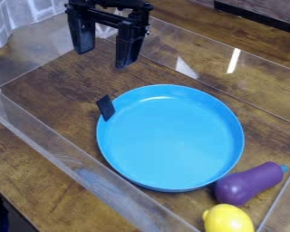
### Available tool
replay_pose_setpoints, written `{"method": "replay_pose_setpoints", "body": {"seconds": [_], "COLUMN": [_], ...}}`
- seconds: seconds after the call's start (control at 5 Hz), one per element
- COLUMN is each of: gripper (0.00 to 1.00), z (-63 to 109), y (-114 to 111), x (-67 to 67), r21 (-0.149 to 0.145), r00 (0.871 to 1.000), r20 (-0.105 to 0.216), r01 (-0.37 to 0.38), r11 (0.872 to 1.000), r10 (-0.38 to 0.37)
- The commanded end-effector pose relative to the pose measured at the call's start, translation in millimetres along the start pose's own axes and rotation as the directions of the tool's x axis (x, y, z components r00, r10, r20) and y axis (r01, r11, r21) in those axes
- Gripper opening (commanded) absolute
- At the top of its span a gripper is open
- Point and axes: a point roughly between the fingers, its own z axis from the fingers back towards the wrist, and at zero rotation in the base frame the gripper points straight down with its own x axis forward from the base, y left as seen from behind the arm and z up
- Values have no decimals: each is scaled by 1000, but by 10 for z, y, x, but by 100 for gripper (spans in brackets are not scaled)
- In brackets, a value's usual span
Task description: Move the carrot to the right side
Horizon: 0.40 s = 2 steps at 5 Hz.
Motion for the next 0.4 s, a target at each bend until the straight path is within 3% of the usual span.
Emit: {"method": "replay_pose_setpoints", "body": {"seconds": [0.0,0.2], "gripper": [100,100], "z": [-32,-60], "y": [74,161], "x": [-8,-17], "r21": [5,13], "r00": [1000,1000], "r20": [-1,-1], "r01": [7,15], "r11": [1000,1000], "r10": [-7,-15]}}
